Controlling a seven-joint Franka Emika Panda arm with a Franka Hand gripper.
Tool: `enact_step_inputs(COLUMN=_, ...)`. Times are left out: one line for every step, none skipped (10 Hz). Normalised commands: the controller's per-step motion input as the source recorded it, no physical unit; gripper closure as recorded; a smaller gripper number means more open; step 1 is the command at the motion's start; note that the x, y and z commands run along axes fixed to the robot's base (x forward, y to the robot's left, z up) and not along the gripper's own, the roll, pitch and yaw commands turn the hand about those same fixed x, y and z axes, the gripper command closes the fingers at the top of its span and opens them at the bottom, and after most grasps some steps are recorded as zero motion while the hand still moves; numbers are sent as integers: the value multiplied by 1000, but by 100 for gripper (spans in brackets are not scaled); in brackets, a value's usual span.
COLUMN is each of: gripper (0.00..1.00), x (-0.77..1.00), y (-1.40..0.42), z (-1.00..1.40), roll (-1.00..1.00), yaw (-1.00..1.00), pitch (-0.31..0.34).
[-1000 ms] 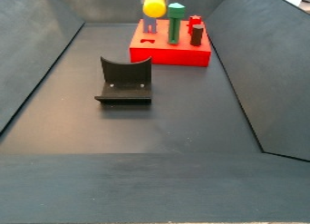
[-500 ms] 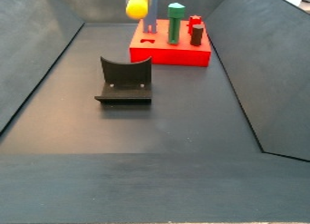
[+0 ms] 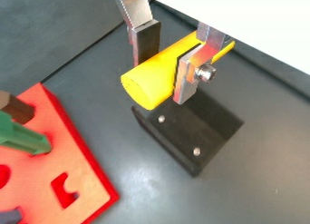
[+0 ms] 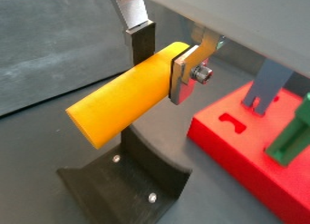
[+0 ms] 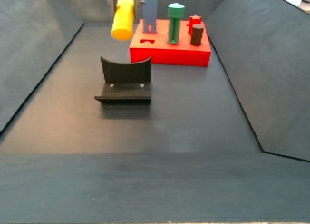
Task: Pick up the oval object. Move up. Place the oval object on the fixture. Regrasp the oval object. Move to above the board. Insert the oval object.
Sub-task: Place the oval object on the fixture.
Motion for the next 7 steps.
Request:
enact_step_inputs(gripper=100, x=117, y=54, z=-32, roll=-1000, yaw=-87, pitch=104)
enact_step_inputs(gripper=100, x=50, y=51, z=-15, roll=-1000, yaw=-106, pitch=108)
enact_step_inputs(gripper=100, x=47, y=46, z=-14, roll=-1000, yaw=-124, pitch=102)
enact_step_inputs(gripper=100, x=70, y=44, z=-23, roll=-850, yaw=-132, pitch=92)
enact_step_inputs(gripper=100, x=80, y=46, z=-23, roll=-736, yaw=-130, pitch=87)
enact_step_inputs(gripper=100, x=90, y=52, z=-26, roll=-514, yaw=-122, pitch=75)
enact_step_inputs(gripper=100, x=88, y=50, z=-27, roll=-354, yaw=-116, pitch=64)
